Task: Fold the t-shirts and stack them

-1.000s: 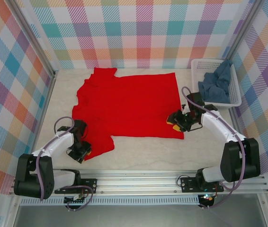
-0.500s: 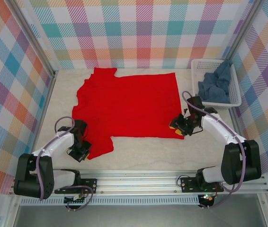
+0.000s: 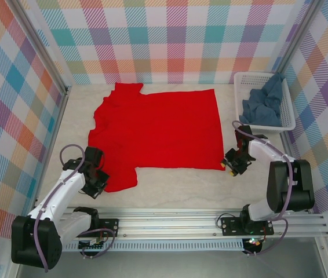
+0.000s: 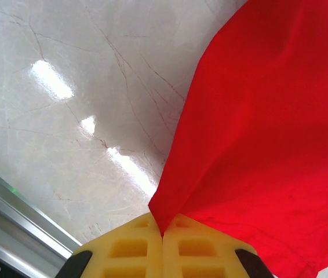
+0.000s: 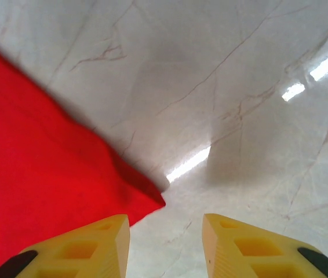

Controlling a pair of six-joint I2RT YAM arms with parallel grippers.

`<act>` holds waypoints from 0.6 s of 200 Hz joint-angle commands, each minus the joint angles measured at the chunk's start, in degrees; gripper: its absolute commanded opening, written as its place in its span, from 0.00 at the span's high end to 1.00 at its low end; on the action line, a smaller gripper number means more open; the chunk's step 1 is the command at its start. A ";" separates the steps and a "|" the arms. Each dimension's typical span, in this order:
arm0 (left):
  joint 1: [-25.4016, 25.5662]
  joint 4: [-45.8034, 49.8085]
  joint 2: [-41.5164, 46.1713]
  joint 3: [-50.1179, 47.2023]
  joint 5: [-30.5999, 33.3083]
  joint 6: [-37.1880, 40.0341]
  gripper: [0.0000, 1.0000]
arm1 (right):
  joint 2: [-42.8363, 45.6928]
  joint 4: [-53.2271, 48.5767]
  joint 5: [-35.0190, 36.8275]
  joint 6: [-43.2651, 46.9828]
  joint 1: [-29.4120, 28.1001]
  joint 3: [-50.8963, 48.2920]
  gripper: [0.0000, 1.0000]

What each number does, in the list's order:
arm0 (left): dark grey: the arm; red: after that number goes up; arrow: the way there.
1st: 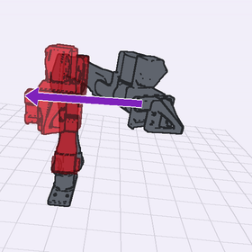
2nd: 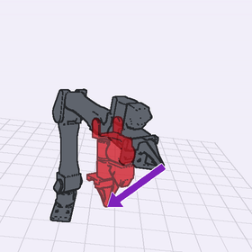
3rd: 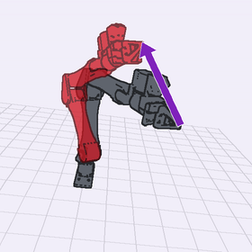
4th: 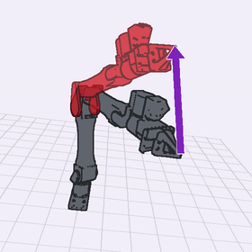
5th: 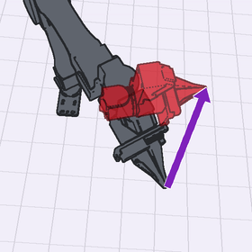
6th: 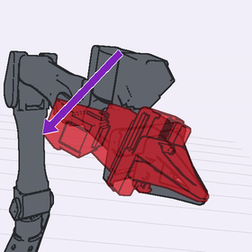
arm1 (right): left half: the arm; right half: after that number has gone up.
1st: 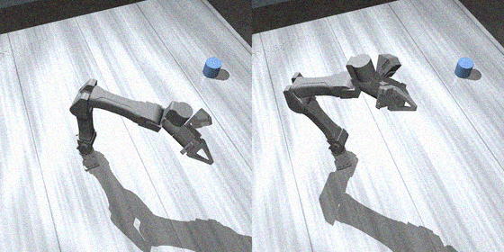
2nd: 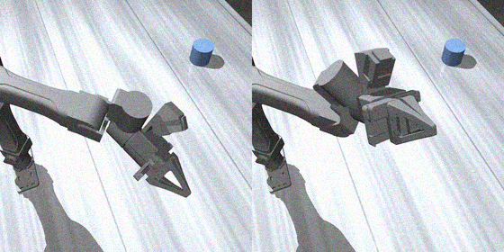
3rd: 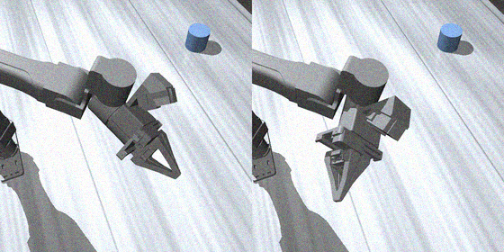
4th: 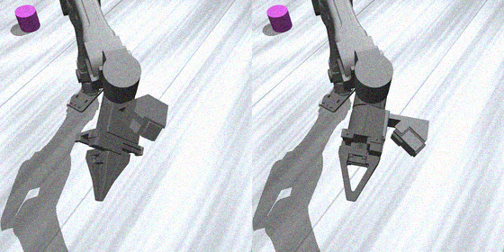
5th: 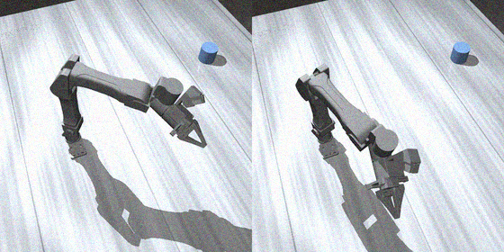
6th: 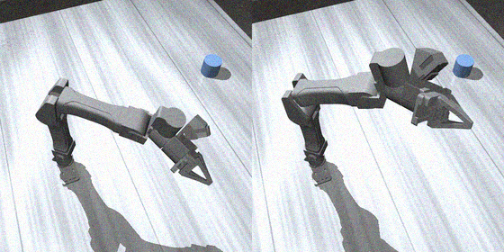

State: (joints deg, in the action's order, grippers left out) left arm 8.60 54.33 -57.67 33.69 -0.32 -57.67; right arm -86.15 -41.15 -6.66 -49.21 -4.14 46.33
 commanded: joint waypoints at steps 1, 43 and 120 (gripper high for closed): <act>0.55 2.29 0.33 -0.15 0.71 -0.70 1.00 | -0.89 1.93 -1.54 -2.02 0.19 -0.39 0.65; 0.58 1.67 -0.27 -0.12 0.58 -0.66 1.00 | -3.76 4.29 -4.26 -2.76 0.13 -1.35 0.69; 0.63 1.54 -1.13 1.54 1.87 -0.34 1.00 | -7.13 7.02 -2.78 -4.24 0.02 0.31 0.91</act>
State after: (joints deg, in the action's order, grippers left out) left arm 8.60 54.00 -59.09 33.69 -0.27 -57.65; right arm -90.32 -39.64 -9.15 -52.40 -3.33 46.72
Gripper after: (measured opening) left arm 0.049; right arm 0.129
